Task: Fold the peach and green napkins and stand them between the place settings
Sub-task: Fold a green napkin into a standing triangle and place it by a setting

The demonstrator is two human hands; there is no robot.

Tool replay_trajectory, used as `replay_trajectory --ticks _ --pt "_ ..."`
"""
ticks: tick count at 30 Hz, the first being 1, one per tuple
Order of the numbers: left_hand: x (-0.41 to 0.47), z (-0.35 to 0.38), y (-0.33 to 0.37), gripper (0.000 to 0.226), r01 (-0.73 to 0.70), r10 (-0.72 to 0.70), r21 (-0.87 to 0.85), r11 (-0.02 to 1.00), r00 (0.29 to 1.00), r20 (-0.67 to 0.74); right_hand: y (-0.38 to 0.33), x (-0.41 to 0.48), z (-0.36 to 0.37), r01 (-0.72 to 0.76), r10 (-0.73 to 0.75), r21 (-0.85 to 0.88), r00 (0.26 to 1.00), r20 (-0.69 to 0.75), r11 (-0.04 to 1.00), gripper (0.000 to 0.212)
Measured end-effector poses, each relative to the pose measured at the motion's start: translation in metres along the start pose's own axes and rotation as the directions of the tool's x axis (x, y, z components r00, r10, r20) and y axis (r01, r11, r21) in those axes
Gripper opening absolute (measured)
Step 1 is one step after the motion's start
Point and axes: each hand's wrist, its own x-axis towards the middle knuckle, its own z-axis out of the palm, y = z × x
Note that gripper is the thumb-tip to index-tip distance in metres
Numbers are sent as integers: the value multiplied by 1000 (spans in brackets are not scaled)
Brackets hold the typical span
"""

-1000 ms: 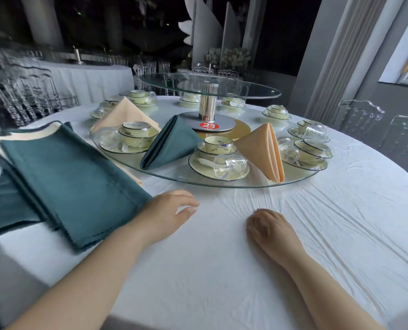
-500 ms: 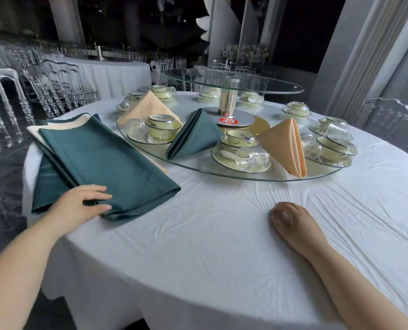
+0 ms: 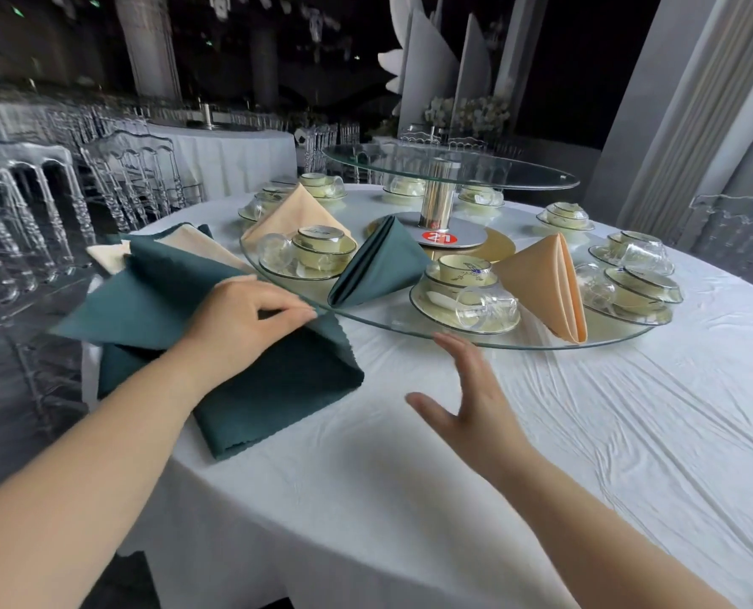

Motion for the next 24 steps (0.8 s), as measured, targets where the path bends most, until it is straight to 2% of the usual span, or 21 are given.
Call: replay_trajectory --ticks 2,3,5,8,10,14,16,20,22,24 --pt "2 7 18 9 -37 36 -31 999 999 -40 -26 11 19 -4 5 96 1000 -15 995 80" --pt "2 8 29 12 -52 49 -51 997 996 -72 -38 17 27 -46 50 173 999 -18 984 75" --pt "2 12 49 7 -87 73 -107 990 989 -127 -55 25 40 -168 176 351 984 9 921 54" --pt "5 11 62 42 -131 106 -90 987 964 -243 -61 29 47 -314 331 446 943 42 838 9" --pt "9 5 68 50 -175 154 -31 984 927 -343 -53 27 43 -353 377 400 926 18 846 15" --pt "18 -15 87 41 -279 233 -34 960 858 -459 -25 23 15 -430 461 308 887 -32 848 16" --pt "21 -21 101 39 -333 272 -44 942 834 -480 -13 20 -5 -471 526 384 849 -48 795 19" --pt "17 -23 121 39 -370 302 -60 927 832 -466 -11 12 -57 -520 648 580 761 -17 627 13" --pt "14 -30 131 31 -380 274 -138 915 834 -478 -19 7 -92 -493 635 653 772 22 576 13" --pt "13 -41 142 12 -399 257 -195 896 824 -506 -38 -1 -133 -448 573 704 816 71 551 15"
